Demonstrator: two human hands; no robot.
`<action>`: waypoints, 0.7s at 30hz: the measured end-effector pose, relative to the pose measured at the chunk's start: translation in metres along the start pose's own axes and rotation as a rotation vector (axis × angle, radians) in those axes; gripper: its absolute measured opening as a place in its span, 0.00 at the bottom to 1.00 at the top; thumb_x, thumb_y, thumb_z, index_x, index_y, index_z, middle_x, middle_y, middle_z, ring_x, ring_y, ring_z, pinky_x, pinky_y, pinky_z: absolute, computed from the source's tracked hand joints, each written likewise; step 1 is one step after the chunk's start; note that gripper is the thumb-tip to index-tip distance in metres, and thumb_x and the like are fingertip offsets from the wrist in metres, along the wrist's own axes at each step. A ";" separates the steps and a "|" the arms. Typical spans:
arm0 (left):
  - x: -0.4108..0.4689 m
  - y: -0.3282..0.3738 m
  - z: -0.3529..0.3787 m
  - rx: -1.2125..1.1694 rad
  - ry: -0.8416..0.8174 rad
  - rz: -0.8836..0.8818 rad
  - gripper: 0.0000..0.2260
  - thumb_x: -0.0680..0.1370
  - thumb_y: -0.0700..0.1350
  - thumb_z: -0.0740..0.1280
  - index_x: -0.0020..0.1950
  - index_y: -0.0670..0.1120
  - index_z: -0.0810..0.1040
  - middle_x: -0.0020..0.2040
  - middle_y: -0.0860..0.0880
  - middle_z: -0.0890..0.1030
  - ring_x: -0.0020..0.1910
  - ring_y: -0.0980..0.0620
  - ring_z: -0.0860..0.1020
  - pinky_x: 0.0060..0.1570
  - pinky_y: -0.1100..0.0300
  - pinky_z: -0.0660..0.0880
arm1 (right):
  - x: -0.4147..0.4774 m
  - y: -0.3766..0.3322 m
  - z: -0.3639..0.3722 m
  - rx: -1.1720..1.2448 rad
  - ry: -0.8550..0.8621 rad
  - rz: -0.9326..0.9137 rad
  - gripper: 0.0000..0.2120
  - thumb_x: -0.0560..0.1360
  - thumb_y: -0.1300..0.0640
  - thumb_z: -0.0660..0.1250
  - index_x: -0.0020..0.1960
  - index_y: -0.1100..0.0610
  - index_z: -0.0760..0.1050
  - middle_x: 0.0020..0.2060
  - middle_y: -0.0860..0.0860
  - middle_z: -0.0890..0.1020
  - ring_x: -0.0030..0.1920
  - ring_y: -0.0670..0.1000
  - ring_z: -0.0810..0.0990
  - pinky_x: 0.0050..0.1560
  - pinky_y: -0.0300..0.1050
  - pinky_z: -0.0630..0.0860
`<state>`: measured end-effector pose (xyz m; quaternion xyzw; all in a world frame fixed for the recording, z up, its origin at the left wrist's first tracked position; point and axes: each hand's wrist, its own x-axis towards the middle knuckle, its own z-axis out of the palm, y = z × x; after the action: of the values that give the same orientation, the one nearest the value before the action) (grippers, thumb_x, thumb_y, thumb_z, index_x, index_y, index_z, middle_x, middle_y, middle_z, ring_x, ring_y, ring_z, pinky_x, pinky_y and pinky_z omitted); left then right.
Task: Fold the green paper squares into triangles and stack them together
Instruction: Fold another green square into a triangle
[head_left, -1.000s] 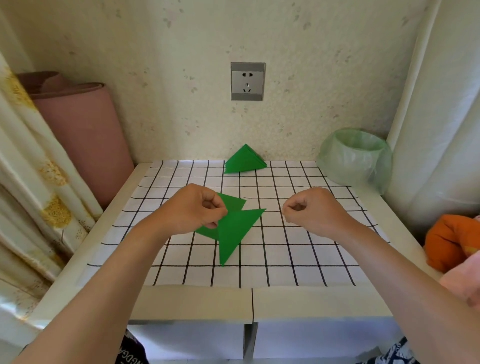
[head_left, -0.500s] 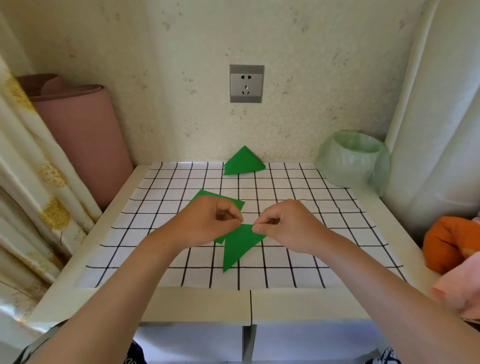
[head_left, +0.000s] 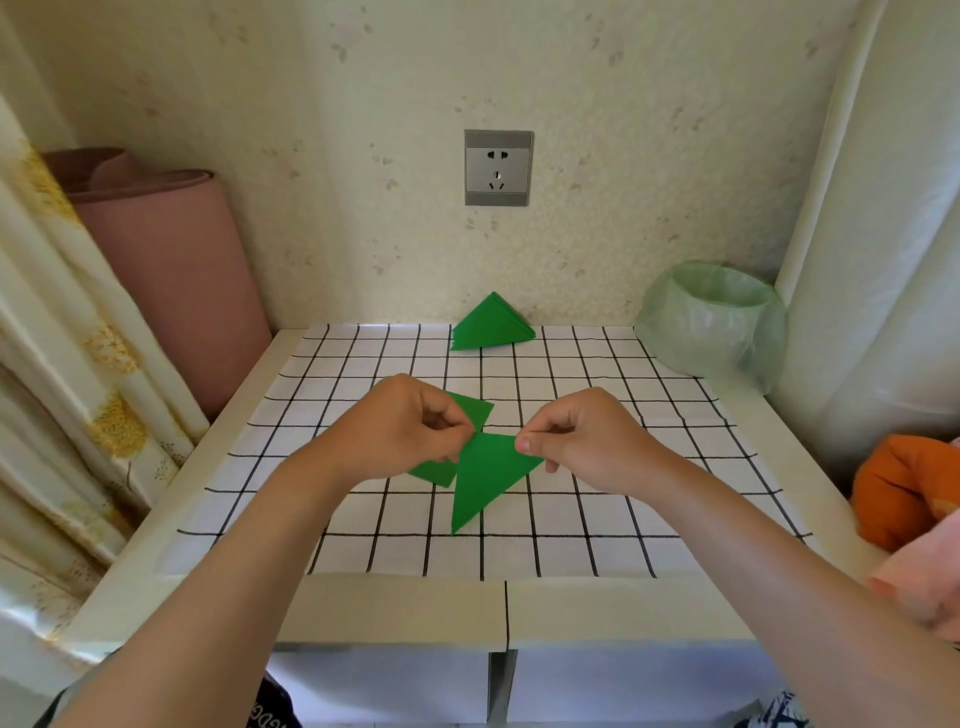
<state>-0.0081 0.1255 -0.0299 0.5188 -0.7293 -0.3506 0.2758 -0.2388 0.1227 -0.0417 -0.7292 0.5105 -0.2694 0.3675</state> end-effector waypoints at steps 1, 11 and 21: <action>0.000 -0.002 -0.003 -0.013 -0.005 -0.018 0.03 0.75 0.40 0.72 0.42 0.45 0.85 0.36 0.48 0.85 0.39 0.49 0.85 0.47 0.55 0.82 | 0.000 0.001 -0.001 0.006 0.004 0.005 0.06 0.74 0.58 0.73 0.40 0.49 0.84 0.37 0.43 0.86 0.34 0.45 0.83 0.44 0.45 0.81; 0.006 0.009 0.024 -0.435 0.242 -0.181 0.04 0.77 0.48 0.70 0.50 0.51 0.84 0.46 0.54 0.86 0.49 0.57 0.83 0.52 0.59 0.80 | 0.001 0.005 -0.006 0.192 0.115 0.069 0.07 0.76 0.62 0.71 0.39 0.58 0.82 0.38 0.49 0.85 0.31 0.50 0.80 0.40 0.40 0.78; 0.006 0.014 0.043 -0.360 0.312 -0.203 0.03 0.75 0.46 0.73 0.41 0.52 0.85 0.38 0.56 0.85 0.36 0.63 0.81 0.39 0.67 0.75 | -0.002 0.005 -0.008 0.143 0.012 0.108 0.05 0.76 0.58 0.71 0.42 0.53 0.83 0.36 0.44 0.85 0.39 0.42 0.82 0.47 0.37 0.76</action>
<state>-0.0510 0.1329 -0.0441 0.5797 -0.5480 -0.4164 0.4361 -0.2484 0.1211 -0.0411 -0.6710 0.5307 -0.2893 0.4295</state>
